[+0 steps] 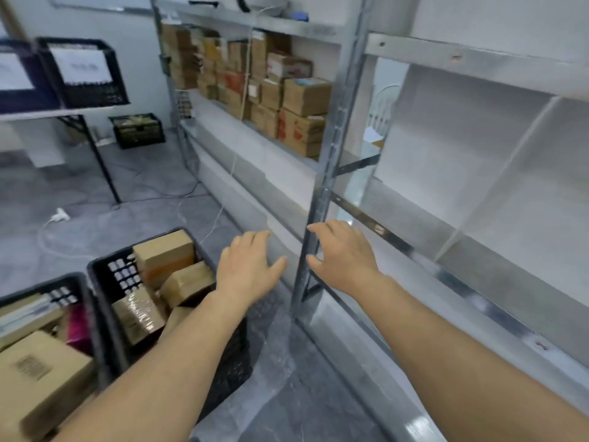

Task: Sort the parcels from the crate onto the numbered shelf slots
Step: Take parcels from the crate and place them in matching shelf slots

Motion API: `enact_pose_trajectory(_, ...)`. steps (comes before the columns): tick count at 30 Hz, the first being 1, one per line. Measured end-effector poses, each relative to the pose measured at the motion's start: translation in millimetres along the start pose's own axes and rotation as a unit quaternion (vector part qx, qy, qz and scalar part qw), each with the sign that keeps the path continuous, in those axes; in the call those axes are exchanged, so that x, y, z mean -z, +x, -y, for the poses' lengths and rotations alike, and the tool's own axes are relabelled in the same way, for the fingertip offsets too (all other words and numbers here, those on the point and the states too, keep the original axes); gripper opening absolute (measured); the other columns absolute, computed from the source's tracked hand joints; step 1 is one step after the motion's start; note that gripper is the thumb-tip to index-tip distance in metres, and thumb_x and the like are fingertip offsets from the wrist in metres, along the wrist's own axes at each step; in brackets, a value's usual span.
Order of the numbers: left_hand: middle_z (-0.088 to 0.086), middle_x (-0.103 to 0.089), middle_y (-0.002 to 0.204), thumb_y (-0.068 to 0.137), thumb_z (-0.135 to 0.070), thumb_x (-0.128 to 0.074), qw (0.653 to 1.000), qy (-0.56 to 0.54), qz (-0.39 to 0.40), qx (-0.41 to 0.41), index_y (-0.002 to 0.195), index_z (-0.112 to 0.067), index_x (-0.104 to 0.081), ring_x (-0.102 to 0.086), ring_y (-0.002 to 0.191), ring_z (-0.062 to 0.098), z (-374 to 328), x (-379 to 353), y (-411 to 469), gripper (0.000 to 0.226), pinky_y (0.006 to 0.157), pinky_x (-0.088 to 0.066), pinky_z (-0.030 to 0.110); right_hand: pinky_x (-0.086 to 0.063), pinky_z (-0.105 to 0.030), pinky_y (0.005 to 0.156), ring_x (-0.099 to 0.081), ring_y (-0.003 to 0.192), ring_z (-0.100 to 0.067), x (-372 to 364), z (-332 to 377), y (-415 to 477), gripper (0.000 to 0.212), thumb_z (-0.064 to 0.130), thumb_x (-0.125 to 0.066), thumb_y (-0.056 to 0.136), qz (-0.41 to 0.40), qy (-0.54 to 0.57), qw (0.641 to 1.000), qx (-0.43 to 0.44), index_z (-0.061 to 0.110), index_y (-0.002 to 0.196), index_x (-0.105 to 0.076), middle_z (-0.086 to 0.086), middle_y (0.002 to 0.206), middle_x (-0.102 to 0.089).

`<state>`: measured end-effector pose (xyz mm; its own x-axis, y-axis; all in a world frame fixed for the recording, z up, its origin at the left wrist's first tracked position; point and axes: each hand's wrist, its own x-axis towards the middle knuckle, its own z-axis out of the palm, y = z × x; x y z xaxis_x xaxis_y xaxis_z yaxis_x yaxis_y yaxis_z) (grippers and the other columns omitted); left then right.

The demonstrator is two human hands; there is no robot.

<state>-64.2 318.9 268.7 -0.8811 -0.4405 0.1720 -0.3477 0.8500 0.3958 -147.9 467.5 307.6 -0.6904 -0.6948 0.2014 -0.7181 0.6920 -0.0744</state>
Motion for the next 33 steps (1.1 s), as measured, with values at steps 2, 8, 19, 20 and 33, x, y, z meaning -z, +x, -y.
enact_pose_trajectory(2,0.004,-0.043,0.143,0.091,-0.052,-0.049,1.0,0.002,0.003,0.03,0.142,-0.019,-0.037,-0.037,0.131,0.026,33,1,2,0.062,0.103,-0.031,0.039,-0.037,-0.04,0.097,-0.048,0.118,-0.029,-14,23,21,0.053,0.034,-0.06,0.087,0.011,0.005,1.0,0.023,0.015,0.135,-0.048,-0.006,0.122,-0.055)
enact_pose_trajectory(8,0.005,-0.046,0.139,0.089,-0.053,-0.05,0.994,0.005,0.008,0.108,0.141,-0.02,-0.039,-0.04,0.127,0.027,127,9,18,0.061,0.1,-0.035,0.039,-0.033,-0.036,0.1,-0.043,0.126,-0.025,-55,95,89,0.055,0.038,-0.054,0.092,0.066,-0.001,0.994,0.091,0.018,0.142,-0.039,-0.004,0.132,-0.05)
enact_pose_trajectory(19,0.006,-0.045,0.14,0.09,-0.051,-0.05,0.98,0.009,0.02,0.196,0.142,-0.019,-0.037,-0.039,0.129,0.025,279,30,53,0.062,0.104,-0.034,0.038,-0.037,-0.036,0.1,-0.045,0.121,-0.024,-126,200,201,0.052,0.037,-0.053,0.092,0.133,0.009,0.981,0.14,0.02,0.139,-0.039,-0.003,0.131,-0.049)
enact_pose_trajectory(20,0.005,-0.045,0.141,0.09,-0.051,-0.049,0.979,0.006,0.024,0.203,0.142,-0.019,-0.037,-0.039,0.13,0.024,289,29,54,0.062,0.105,-0.034,0.039,-0.038,-0.036,0.099,-0.046,0.12,-0.024,-133,206,208,0.051,0.035,-0.054,0.091,0.138,0.011,0.98,0.141,0.02,0.138,-0.041,-0.003,0.129,-0.05)
enact_pose_trajectory(33,0.004,-0.041,0.144,0.091,-0.05,-0.048,0.949,-0.006,0.09,0.302,0.145,-0.018,-0.032,-0.036,0.132,0.024,344,-40,102,0.064,0.104,-0.035,0.038,-0.039,-0.037,0.099,-0.044,0.122,-0.024,-238,203,292,0.057,0.031,-0.056,0.09,0.216,0.03,0.959,0.18,0.019,0.142,-0.037,-0.005,0.131,-0.049)
